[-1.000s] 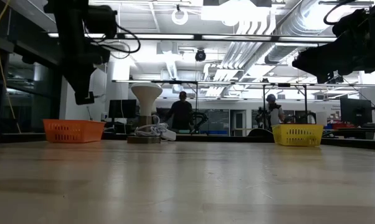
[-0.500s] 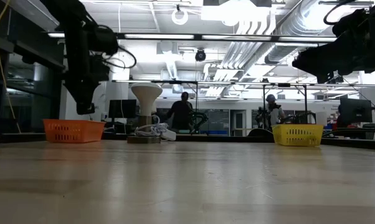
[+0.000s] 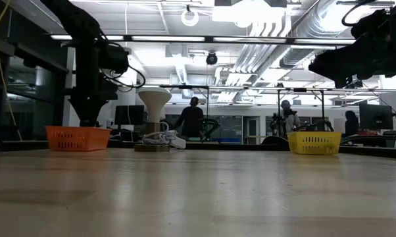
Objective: Pick & Place Office items
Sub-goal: Put the black charger adapter into the orange basket
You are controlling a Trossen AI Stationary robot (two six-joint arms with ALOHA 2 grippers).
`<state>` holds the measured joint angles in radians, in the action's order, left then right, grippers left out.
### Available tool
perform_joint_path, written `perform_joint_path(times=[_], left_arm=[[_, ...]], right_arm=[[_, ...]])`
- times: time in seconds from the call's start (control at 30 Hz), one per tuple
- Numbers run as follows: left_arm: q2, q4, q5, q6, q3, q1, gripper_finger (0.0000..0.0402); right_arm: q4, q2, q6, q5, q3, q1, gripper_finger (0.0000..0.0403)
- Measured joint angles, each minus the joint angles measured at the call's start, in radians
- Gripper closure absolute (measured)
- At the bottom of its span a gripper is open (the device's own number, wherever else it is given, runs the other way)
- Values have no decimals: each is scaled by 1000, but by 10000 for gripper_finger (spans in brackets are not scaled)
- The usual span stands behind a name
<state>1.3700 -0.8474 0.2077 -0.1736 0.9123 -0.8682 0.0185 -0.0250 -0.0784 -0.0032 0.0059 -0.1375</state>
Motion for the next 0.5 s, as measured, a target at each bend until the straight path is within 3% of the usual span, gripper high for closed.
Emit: perform_joint_path(times=[0.5], left_arm=[[1, 3, -29, -6, 0, -1, 244]], right_arm=[[0, 0, 0, 0, 0, 0, 208]])
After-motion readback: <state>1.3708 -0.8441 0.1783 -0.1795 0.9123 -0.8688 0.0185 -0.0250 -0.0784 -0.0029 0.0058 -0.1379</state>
